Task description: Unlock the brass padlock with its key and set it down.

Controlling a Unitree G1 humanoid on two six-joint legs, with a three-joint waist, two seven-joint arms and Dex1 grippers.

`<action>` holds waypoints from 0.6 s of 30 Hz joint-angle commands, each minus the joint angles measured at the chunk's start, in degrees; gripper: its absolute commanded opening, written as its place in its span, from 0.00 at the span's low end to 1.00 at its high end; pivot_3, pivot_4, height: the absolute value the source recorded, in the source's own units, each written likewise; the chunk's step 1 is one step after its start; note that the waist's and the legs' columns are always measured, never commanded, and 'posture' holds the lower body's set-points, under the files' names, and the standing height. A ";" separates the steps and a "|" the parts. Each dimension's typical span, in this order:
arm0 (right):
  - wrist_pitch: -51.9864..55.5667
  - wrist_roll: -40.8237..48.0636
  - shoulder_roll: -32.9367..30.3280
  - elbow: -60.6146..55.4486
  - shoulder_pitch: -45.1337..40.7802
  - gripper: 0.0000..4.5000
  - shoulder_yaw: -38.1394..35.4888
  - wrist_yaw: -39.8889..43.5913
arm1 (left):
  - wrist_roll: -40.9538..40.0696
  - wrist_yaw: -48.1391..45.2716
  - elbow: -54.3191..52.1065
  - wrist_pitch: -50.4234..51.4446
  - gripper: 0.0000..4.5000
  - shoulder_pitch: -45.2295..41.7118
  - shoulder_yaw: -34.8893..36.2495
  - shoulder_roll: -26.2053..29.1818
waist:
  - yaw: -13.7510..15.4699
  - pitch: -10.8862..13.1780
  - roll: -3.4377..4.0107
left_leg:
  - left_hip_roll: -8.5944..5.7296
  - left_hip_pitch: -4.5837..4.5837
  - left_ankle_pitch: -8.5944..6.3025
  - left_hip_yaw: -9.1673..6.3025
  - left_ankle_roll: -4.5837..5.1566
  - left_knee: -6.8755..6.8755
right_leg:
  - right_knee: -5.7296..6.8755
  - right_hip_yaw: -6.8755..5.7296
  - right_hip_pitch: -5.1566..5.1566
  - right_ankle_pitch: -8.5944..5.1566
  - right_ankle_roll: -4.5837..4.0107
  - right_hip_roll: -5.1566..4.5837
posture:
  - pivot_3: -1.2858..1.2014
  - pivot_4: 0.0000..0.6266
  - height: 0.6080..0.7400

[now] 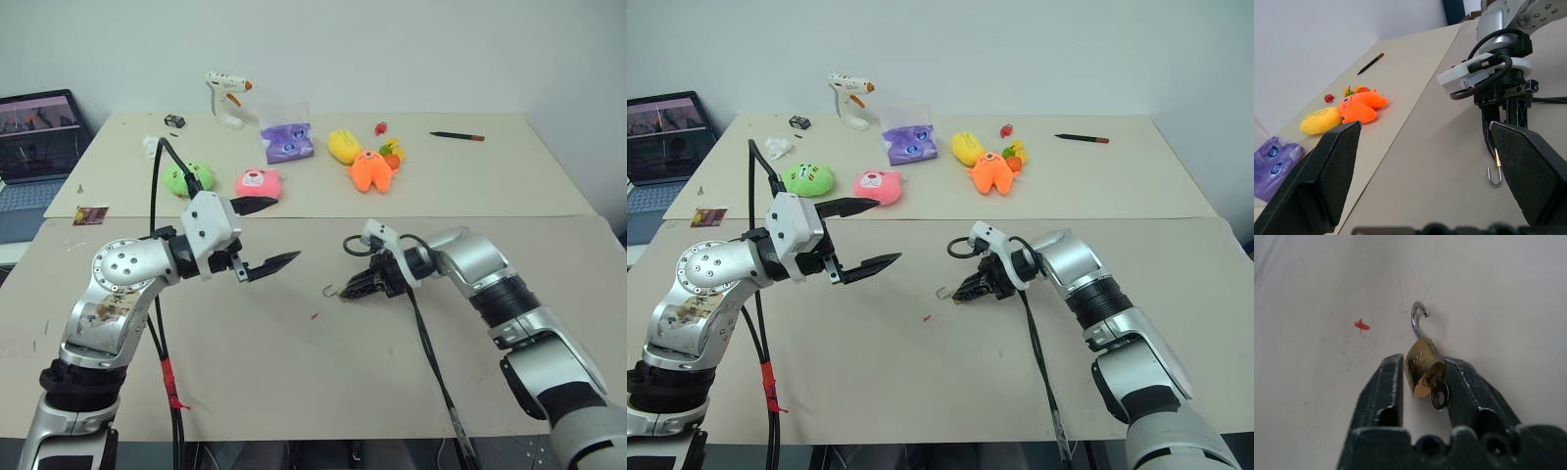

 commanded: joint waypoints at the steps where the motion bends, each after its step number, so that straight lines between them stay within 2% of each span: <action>1: -2.39 -0.42 -1.36 0.91 -2.52 0.63 -3.37 1.47 | 0.45 0.46 -0.95 -1.93 1.00 -0.62 0.64 -0.41 | -0.04 0.00 0.00 | 0.00 0.00 0.00 0.00 0.00 0.00 | 0.00 0.00 0.00 0.00 0.00 0.00 | 0.52 0.24 1.00; 2: -4.01 -1.01 -2.22 2.21 -2.93 0.75 -4.32 1.22 | 0.64 0.19 -0.61 -2.21 1.00 -0.87 0.07 -0.68 | -0.05 0.00 0.00 | 0.00 0.01 0.00 0.00 0.00 0.00 | 0.01 0.00 0.01 0.00 0.00 0.00 | 0.52 0.24 1.00; 4: -6.89 -2.07 -3.44 4.21 -3.43 0.90 -5.64 0.94 | 0.79 -0.34 -0.21 -2.40 1.00 -1.15 -0.63 -0.96 | 0.07 0.00 0.00 | -0.01 0.00 0.00 0.00 0.00 0.01 | 0.01 0.00 0.01 0.00 0.00 0.00 | 0.52 0.24 1.00; 6: -11.40 -3.32 -5.15 6.66 -3.63 0.98 -6.99 1.24 | 0.42 -0.98 0.08 -1.62 1.00 -1.25 -1.15 -1.06 | 0.16 0.00 0.00 | -0.01 0.00 0.00 0.00 0.00 0.00 | 0.00 0.00 0.01 0.00 0.00 0.00 | 0.52 0.24 1.00; 8: -17.43 -4.66 -7.69 8.54 -2.59 0.98 -8.67 1.64 | 0.52 -1.57 0.54 -1.30 1.00 -1.18 -1.90 -1.21 | 0.14 0.00 0.00 | 0.00 0.00 0.00 0.00 0.00 -0.01 | -0.01 -0.01 0.01 0.00 0.00 0.00 | 0.52 0.24 1.00; 9: -24.40 -4.60 -9.44 7.21 -0.20 0.98 -10.98 1.74 | -1.30 -2.06 0.55 0.55 1.00 -0.84 -2.05 -1.66 | 0.17 0.00 0.00 | 0.00 0.00 0.00 0.00 0.00 -0.01 | -0.01 -0.01 0.01 0.00 0.00 0.00 | 0.52 0.24 1.00; 11: -27.70 -1.28 -12.18 0.67 4.50 0.98 -15.30 4.37 | -8.02 -1.03 0.26 7.61 1.00 -0.58 -0.41 -3.42 | 0.76 0.00 0.00 | 0.00 -0.02 0.00 -0.01 0.00 -0.05 | -0.04 -0.04 -0.01 0.00 0.00 -0.01 | 0.52 0.24 1.00; 13: -25.15 2.98 -13.61 -7.18 8.46 0.98 -18.13 7.12 | -16.20 1.55 0.06 20.49 1.00 -1.00 1.12 -3.62 | 0.70 0.00 0.00 | 0.01 -0.02 -0.01 -0.04 0.01 -0.05 | -0.04 -0.04 -0.02 0.00 0.01 0.02 | 0.52 0.24 1.00; 18: -24.11 6.81 -20.16 -32.16 24.19 0.98 -24.81 5.64 | -10.79 -3.20 -1.66 17.83 1.00 1.15 -2.15 1.88 | -0.15 -0.01 0.01 | 0.14 0.00 -0.01 -0.03 0.01 -0.08 | 0.00 0.01 -0.01 -0.01 0.01 0.12 | 0.52 0.24 1.00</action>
